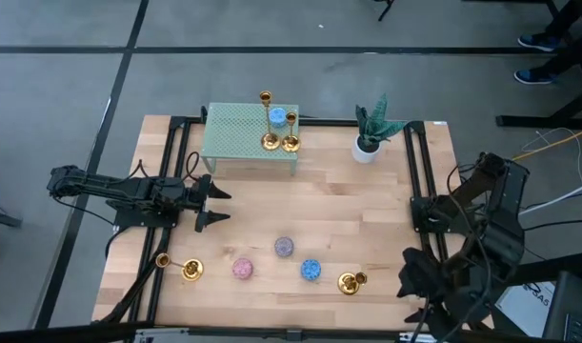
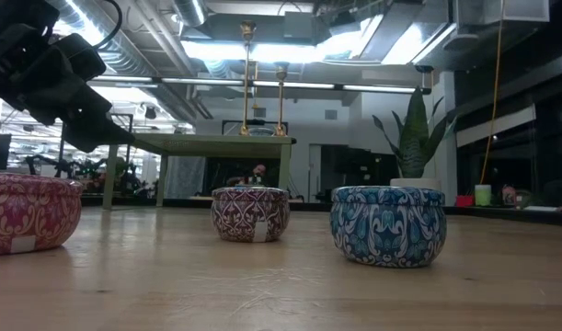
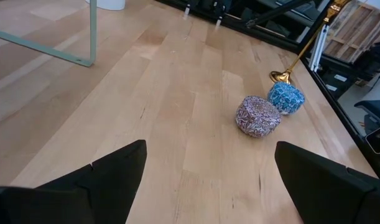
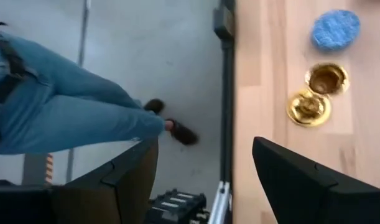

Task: Pick & Place candle stick holders
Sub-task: Put the gold candle holder on the shelf

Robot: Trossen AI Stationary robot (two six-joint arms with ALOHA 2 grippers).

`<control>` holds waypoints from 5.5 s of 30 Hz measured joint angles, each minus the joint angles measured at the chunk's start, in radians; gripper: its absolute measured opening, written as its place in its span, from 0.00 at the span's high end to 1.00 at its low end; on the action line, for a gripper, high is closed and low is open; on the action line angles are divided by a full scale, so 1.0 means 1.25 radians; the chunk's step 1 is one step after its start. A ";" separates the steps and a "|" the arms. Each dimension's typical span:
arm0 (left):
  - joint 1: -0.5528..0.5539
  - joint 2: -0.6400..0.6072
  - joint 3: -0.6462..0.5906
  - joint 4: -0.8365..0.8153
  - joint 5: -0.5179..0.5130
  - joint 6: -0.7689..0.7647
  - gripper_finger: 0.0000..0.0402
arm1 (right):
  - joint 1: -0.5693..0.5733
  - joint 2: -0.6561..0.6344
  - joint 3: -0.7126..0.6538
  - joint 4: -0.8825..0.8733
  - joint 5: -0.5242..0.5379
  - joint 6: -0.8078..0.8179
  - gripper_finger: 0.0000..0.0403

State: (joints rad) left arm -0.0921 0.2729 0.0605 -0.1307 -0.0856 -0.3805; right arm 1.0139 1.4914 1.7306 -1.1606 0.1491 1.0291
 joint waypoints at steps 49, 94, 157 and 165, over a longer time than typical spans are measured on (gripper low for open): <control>0.000 0.000 0.000 0.000 0.000 0.000 0.12 | 0.052 0.000 -0.264 0.100 0.138 0.071 0.34; 0.000 0.000 0.000 0.000 0.000 0.000 0.12 | -0.052 0.160 -0.263 0.106 0.347 0.120 0.60; 0.000 0.000 0.000 0.000 0.000 0.000 0.12 | -0.237 0.156 0.040 0.288 0.352 -0.413 0.75; 0.000 0.000 0.000 0.000 0.000 0.000 0.12 | -0.289 0.156 0.041 0.371 0.277 -0.508 0.75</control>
State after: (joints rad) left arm -0.0925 0.2729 0.0605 -0.1307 -0.0856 -0.3805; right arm 0.6526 1.6867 1.7812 -0.6971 0.4958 0.3937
